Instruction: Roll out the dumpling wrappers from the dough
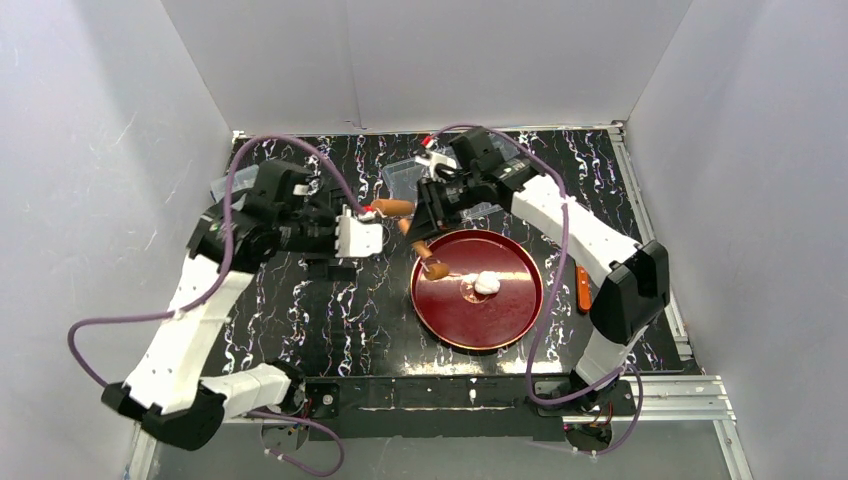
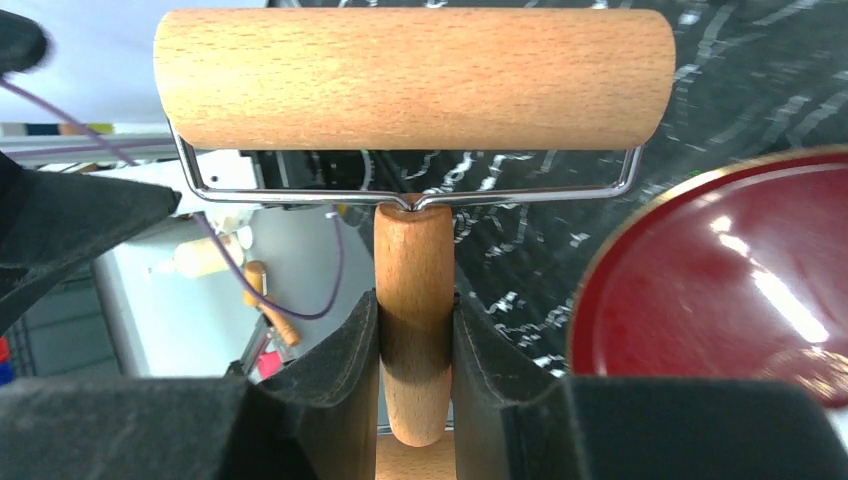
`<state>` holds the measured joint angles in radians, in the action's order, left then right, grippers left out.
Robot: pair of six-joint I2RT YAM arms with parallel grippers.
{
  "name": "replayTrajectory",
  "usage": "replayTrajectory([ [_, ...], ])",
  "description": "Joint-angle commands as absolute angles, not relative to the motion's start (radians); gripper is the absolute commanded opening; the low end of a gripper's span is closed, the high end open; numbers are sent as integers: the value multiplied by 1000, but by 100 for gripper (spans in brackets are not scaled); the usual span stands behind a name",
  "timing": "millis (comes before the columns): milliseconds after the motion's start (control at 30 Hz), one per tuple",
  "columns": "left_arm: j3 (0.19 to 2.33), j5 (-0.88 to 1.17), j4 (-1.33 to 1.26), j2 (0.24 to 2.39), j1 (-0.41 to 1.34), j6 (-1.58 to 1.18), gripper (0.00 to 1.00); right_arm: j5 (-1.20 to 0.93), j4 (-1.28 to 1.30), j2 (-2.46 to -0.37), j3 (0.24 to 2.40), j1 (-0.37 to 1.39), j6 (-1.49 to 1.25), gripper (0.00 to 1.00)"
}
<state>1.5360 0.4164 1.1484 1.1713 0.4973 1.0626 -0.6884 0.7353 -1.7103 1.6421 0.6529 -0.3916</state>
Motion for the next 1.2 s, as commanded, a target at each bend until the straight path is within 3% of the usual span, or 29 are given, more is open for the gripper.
replayTrajectory([
  [0, 1562, 285, 1262, 1056, 497, 1412, 99, -765, 584, -1740, 1709, 732, -532, 1],
  [200, 1251, 476, 1025, 824, 543, 1839, 99, -772, 484, -1755, 1736, 820, -583, 1],
  [567, 1386, 311, 1005, 1067, 685, 1668, 100, -786, 434, -1703, 1694, 850, -579, 1],
  [900, 1512, 227, 1052, 1204, 684, 1558, 86, -807, 381, -1637, 1649, 850, -580, 1],
  [1033, 1527, 263, 1036, 1199, 682, 1534, 85, -838, 343, -1614, 1622, 846, -595, 1],
  [1167, 1558, 445, 1019, 1147, 610, 1509, 87, -886, 176, -1550, 1495, 830, -711, 1],
])
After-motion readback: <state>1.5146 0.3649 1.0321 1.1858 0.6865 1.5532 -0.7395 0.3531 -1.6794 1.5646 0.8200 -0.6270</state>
